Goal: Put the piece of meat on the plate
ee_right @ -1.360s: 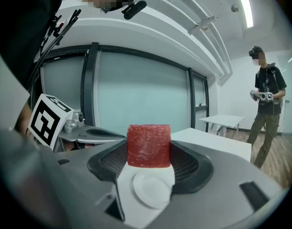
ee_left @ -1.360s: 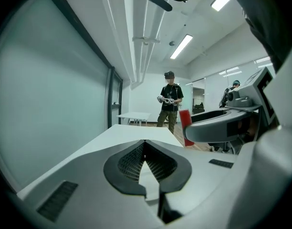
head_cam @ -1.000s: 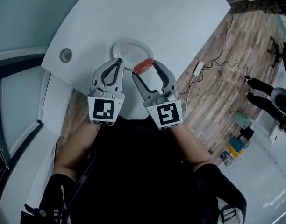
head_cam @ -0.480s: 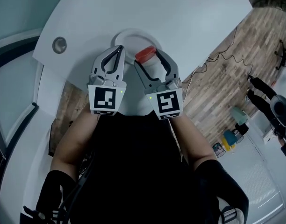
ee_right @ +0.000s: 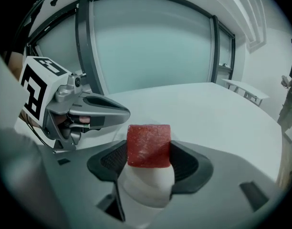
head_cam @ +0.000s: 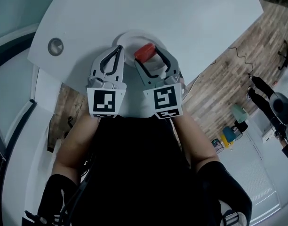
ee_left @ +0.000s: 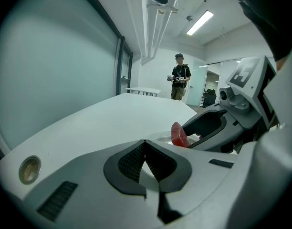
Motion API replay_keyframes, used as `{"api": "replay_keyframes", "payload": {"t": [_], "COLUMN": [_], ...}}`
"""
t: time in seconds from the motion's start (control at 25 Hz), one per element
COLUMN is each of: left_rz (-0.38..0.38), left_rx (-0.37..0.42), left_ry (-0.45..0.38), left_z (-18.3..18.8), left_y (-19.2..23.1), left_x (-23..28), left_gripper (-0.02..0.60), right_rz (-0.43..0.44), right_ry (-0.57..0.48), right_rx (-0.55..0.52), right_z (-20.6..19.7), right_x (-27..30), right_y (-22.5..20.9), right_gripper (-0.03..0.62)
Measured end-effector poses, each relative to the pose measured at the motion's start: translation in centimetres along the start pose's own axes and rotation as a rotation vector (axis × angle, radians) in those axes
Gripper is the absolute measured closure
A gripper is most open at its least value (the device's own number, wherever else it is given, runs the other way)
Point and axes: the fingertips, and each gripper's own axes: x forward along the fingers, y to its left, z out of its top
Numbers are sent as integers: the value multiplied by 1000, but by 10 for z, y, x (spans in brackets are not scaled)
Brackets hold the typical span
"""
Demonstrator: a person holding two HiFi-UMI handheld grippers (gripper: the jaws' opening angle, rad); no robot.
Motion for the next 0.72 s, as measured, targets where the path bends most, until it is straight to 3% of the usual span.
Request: {"api": "replay_keyframes", "payload": {"t": [0.4, 0.72], "left_rz": [0, 0], "left_rx": [-30, -21], "left_ry": [11, -9], "left_z": [-3, 3], "left_y": [-1, -2], "left_x": [2, -2], "left_gripper": [594, 594], "right_rz": [-11, -32], "right_ry": [73, 53], "right_rx": [-23, -17], "right_z": [-2, 3], "right_x": [8, 3], "right_y": [0, -1], "right_gripper": [315, 315]}}
